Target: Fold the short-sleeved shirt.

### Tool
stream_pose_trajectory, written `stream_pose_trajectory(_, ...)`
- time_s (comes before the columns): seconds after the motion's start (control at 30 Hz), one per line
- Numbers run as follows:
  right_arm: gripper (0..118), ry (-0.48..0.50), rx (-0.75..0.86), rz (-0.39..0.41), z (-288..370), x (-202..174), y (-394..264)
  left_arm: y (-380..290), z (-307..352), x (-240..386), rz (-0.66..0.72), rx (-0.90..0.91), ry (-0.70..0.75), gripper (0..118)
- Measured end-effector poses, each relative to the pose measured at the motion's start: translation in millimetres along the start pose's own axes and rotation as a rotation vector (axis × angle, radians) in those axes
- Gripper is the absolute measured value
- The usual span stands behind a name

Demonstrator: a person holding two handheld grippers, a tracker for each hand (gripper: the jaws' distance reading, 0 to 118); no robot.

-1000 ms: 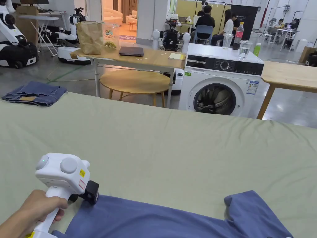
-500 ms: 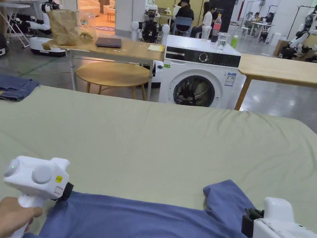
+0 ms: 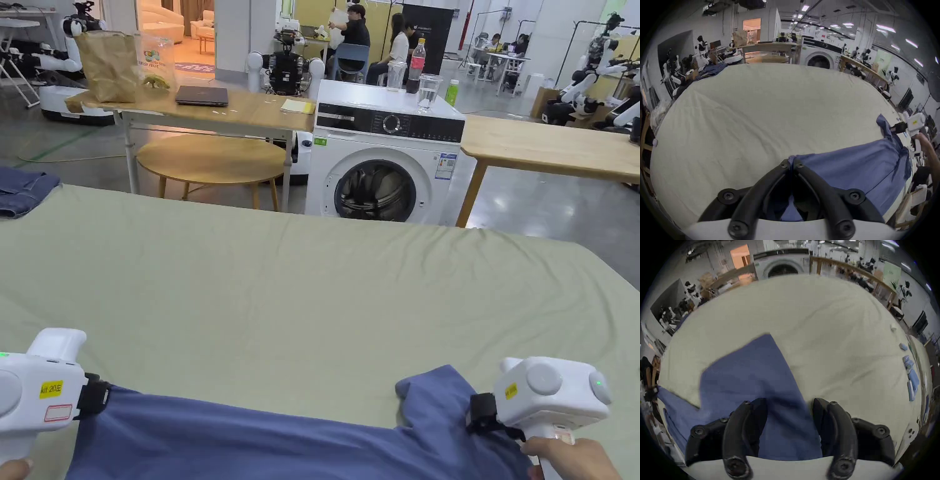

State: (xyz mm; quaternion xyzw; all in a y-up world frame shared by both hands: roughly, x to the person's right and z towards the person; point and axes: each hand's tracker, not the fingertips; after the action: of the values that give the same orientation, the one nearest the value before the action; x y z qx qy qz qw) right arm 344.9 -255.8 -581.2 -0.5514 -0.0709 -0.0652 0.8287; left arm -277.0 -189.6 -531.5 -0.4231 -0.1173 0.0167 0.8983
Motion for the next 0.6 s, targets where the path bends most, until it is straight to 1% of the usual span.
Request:
stream_pose_trajectory(0.03,60,0.032,0.006,-0.001,-5.5,1.5,-2.5,-2.2,1.9,-0.6,0.011,0.004,-0.003,0)
stream_pose_trajectory(0.07,57,0.033,0.029,-0.002,-2.2,0.7,-5.3,-3.5,2.8,-0.8,0.015,0.001,-0.003,0)
stream_pose_trajectory(0.1,51,0.032,0.042,-0.009,2.5,-0.9,-5.1,-4.4,1.4,-2.2,0.018,0.001,0.0,0)
stream_pose_trajectory(0.13,38,0.018,0.042,-0.006,4.1,-3.7,-4.4,-6.1,2.0,-2.3,0.022,0.005,0.003,0)
stream_pose_trajectory(0.17,38,0.012,0.051,0.021,8.5,-6.7,-8.8,-6.5,1.7,-2.8,0.025,0.005,0.002,0)
stream_pose_trajectory(0.2,31,-0.011,0.056,0.056,10.3,-7.9,-10.7,-7.1,0.8,-3.4,0.029,0.005,0.001,0)
stream_pose_trajectory(0.23,24,-0.025,0.063,0.072,11.5,-7.6,-12.0,-8.2,-0.1,-4.2,0.033,0.008,0.002,0)
stream_pose_trajectory(0.27,0,-0.002,0.058,0.056,14.2,-3.9,-13.2,-8.7,0.1,-4.4,0.039,0.009,-0.001,0)
stream_pose_trajectory(0.3,0,0.029,0.081,0.007,19.0,-1.1,-15.3,-8.9,1.0,-4.2,0.044,0.008,-0.003,0)
stream_pose_trajectory(0.33,0,0.045,0.109,-0.014,21.9,1.3,-18.2,-10.0,3.4,-3.1,0.044,0.014,-0.001,0)
stream_pose_trajectory(0.37,0,0.058,0.141,-0.015,29.5,1.4,-21.8,-11.2,6.7,-1.9,0.042,0.02,0.0,0)
stream_pose_trajectory(0.47,0,0.025,0.238,0.033,62.3,-2.7,-37.6,-9.8,17.9,-2.0,0.038,0.039,-0.008,0)
stream_pose_trajectory(0.53,0,0.048,0.299,0.032,91.5,-4.7,-50.8,-11.2,29.2,-1.4,0.042,0.053,-0.011,0)
stream_pose_trajectory(0.6,0,0.041,0.352,0.044,121.4,-6.1,-69.4,-12.2,41.5,-2.1,0.045,0.072,-0.017,0)
